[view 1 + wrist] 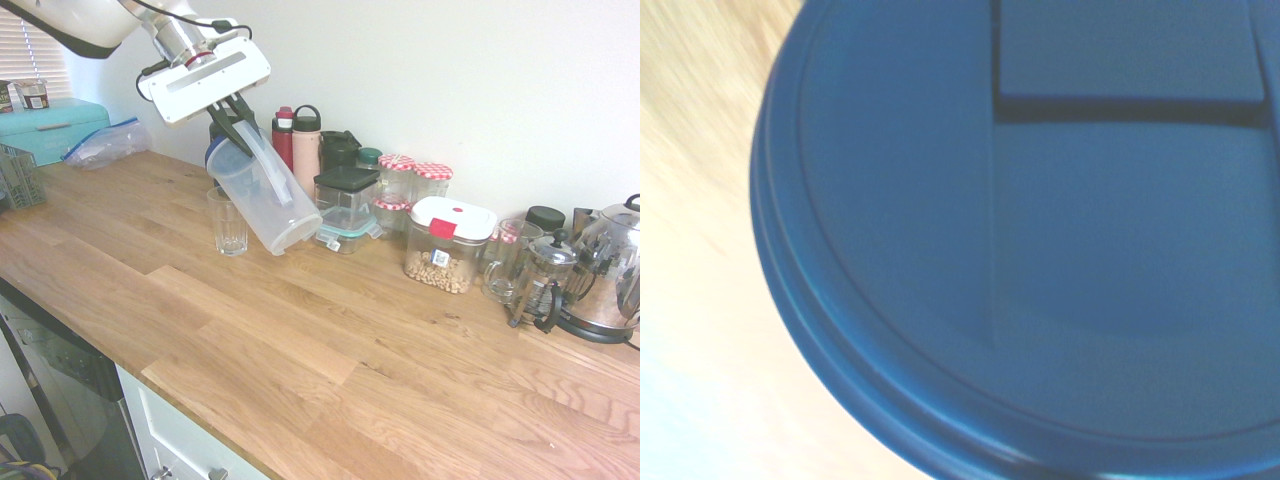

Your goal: Pour me some water

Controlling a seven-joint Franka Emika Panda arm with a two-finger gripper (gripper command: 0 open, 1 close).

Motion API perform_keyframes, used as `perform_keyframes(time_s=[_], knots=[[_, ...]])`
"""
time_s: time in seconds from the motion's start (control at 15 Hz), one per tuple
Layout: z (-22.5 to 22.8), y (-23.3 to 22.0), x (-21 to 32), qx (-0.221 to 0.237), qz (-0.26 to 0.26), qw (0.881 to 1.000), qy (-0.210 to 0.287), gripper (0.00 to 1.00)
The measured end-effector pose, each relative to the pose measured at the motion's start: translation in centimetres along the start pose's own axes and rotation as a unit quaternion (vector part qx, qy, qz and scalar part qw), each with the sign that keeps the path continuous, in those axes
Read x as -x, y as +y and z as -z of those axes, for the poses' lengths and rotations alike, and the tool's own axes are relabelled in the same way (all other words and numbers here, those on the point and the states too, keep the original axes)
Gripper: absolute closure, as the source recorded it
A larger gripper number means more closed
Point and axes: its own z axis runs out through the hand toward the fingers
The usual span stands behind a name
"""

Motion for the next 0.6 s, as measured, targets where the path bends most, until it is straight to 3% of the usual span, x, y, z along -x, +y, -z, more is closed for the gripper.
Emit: perform_keyframes(time_s=[0.27, 0.6], knots=[[2.6, 5.0, 6.6, -0.075, -0.101, 0.992, 0.004, 1.00], [-3.2, 15.1, 8.8, -0.140, -0.236, 0.962, -0.010, 1.00]])
